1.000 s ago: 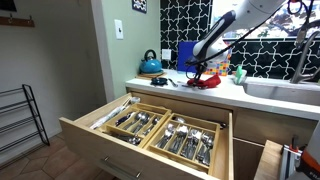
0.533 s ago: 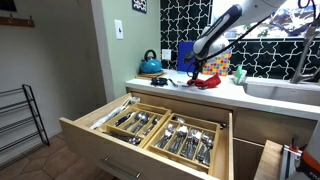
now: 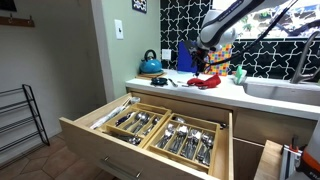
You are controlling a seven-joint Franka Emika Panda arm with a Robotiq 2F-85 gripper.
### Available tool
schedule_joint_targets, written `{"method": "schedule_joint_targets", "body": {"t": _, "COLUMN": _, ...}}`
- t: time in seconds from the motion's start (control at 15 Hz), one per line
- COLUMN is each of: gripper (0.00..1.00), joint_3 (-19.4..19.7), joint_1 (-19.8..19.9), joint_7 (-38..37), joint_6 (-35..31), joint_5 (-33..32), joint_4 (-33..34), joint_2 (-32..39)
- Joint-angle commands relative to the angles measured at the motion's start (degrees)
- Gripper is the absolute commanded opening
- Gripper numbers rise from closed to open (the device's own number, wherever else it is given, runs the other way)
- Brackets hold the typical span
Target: Remove a tablespoon from the drawer and put it on the table
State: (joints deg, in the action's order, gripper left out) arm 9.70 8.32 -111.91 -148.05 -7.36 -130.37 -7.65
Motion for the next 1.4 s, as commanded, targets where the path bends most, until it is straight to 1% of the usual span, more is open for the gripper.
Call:
{"method": "schedule_joint_targets", "body": {"t": 0.0, "gripper": 1.0, "joint_3": -1.4, "joint_1": 1.8, "joint_7": 9.3, "joint_6": 1.3, "joint_5": -3.6, "joint_4": -4.3, "joint_2": -6.6}}
{"method": "schedule_joint_targets", "body": {"t": 0.13, "gripper": 1.0, "joint_3": -1.5, "joint_1": 2.1, "joint_7": 16.5, "joint_6": 1.0, "joint_5": -3.2, "joint_4": -5.6, "joint_2": -9.1}}
{"method": "schedule_joint_targets", "body": {"t": 0.27, "gripper": 1.0, "joint_3": -0.7, "joint_1": 1.4, "joint_7": 25.9, "joint_6": 0.9, "joint_5": -0.1, "joint_4": -7.3, "joint_2": -11.6}}
{"method": "schedule_joint_targets", "body": {"t": 0.33, "gripper": 1.0, "joint_3": 0.2, "joint_1": 0.3, "joint_7": 30.5, "joint_6": 0.7, "joint_5": 1.8, "joint_4": -8.4, "joint_2": -13.0}}
{"method": "schedule_joint_targets", "body": {"t": 0.4, "gripper": 1.0, "joint_3": 2.3, "joint_1": -1.7, "joint_7": 34.6, "joint_6": 1.0, "joint_5": 2.5, "joint_4": -9.2, "joint_2": -14.3}}
{"method": "schedule_joint_targets", "body": {"t": 0.6, "gripper": 1.0, "joint_3": 4.9, "joint_1": -4.5, "joint_7": 47.1, "joint_6": 1.8, "joint_5": 6.2, "joint_4": -12.3, "joint_2": -18.5}}
{"method": "schedule_joint_targets", "body": {"t": 0.67, "gripper": 1.0, "joint_3": 2.4, "joint_1": -2.0, "joint_7": 52.1, "joint_6": 2.2, "joint_5": 8.9, "joint_4": -13.4, "joint_2": -19.5}}
{"method": "schedule_joint_targets", "body": {"t": 0.87, "gripper": 1.0, "joint_3": 2.3, "joint_1": -2.8, "joint_7": 64.3, "joint_6": 4.0, "joint_5": 14.0, "joint_4": -16.1, "joint_2": -22.8}}
{"method": "schedule_joint_targets", "body": {"t": 0.93, "gripper": 1.0, "joint_3": -0.6, "joint_1": 0.8, "joint_7": 59.6, "joint_6": 2.7, "joint_5": 13.3, "joint_4": -12.8, "joint_2": -18.6}}
{"method": "schedule_joint_targets", "body": {"t": 1.0, "gripper": 1.0, "joint_3": -0.9, "joint_1": 1.0, "joint_7": 60.9, "joint_6": 2.7, "joint_5": 14.1, "joint_4": -13.2, "joint_2": -19.3}}
{"method": "schedule_joint_targets", "body": {"t": 1.13, "gripper": 1.0, "joint_3": -1.9, "joint_1": 2.0, "joint_7": 60.7, "joint_6": 2.7, "joint_5": 13.9, "joint_4": -13.1, "joint_2": -19.2}}
{"method": "schedule_joint_targets", "body": {"t": 1.33, "gripper": 1.0, "joint_3": -2.2, "joint_1": 2.3, "joint_7": 60.6, "joint_6": 2.7, "joint_5": 13.8, "joint_4": -12.8, "joint_2": -18.8}}
